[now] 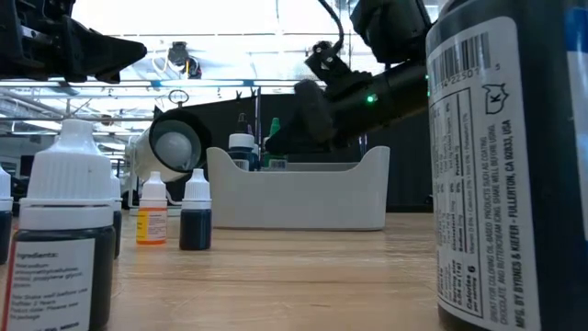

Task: Pick & Place food coloring
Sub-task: Put the big green food coloring bottle into the gray bin

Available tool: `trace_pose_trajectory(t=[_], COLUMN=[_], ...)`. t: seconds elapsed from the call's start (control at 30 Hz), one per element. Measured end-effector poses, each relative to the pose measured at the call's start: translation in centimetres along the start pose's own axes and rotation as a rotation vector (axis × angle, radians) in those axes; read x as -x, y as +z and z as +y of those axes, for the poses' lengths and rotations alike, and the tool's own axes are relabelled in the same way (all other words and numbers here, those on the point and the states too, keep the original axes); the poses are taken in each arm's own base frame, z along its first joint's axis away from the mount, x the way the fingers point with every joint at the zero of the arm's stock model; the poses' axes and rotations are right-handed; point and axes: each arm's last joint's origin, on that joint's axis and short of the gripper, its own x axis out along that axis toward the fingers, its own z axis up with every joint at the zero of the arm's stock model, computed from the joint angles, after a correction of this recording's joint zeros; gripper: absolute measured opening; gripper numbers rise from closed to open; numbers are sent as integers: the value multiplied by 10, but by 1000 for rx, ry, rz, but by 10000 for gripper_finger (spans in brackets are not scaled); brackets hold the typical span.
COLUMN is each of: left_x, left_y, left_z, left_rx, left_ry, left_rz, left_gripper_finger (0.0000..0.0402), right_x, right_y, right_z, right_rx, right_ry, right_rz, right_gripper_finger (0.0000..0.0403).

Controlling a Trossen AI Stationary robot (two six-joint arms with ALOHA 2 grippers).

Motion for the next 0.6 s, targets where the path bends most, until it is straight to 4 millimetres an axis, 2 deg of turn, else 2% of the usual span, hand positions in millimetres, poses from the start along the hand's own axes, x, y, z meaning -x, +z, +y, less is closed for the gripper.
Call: trace_pose_trajectory(t=[0.13,0.6], left_x=[0,0], left_y=[0,0], left_z=[0,0], left_rx=[0,0], left_ry=[0,0], left_rz=[1,1], left_gripper_finger=[37,37], right_x=[-3,-3], right_y=[6,1], right_z=[2,0], right_rx=[8,25], right_ry=[-1,-10], right_rz=[0,46], right_gripper_finger=[115,116])
